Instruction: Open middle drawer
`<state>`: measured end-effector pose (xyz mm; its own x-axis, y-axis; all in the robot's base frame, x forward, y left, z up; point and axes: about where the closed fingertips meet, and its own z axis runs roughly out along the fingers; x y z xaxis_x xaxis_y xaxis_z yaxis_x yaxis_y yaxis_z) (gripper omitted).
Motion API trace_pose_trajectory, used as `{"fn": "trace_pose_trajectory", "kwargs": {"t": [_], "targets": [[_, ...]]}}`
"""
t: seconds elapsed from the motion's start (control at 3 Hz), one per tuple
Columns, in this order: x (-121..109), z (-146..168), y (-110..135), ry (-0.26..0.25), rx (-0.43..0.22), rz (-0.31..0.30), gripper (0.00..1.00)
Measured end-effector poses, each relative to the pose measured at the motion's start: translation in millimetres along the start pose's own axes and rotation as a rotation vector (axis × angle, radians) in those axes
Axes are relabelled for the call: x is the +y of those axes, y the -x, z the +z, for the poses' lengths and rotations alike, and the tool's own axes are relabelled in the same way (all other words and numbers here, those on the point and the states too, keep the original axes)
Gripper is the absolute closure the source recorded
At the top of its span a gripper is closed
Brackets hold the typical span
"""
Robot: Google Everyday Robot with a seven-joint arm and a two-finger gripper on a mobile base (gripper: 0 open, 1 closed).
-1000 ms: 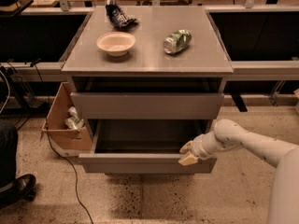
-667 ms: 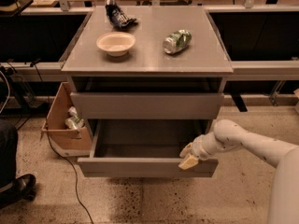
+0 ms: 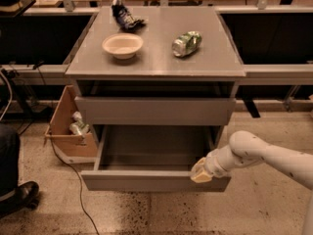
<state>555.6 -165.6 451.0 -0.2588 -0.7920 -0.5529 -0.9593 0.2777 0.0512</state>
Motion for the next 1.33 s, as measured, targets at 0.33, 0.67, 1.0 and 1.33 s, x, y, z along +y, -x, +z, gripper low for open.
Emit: {"fn": "trace_pose_trajectory", "kwargs": {"t": [0.33,0.67,1.0,1.33], "targets": [[0,0,0,0.000,0.000,0.000,0.58],[16,-25,14,0.005,0.030,-0.038,0.35],[17,-56,34,-0.007,0.070,-0.079,0.12],[5,-73,50,-0.045,0.059,-0.115,0.14]]}}
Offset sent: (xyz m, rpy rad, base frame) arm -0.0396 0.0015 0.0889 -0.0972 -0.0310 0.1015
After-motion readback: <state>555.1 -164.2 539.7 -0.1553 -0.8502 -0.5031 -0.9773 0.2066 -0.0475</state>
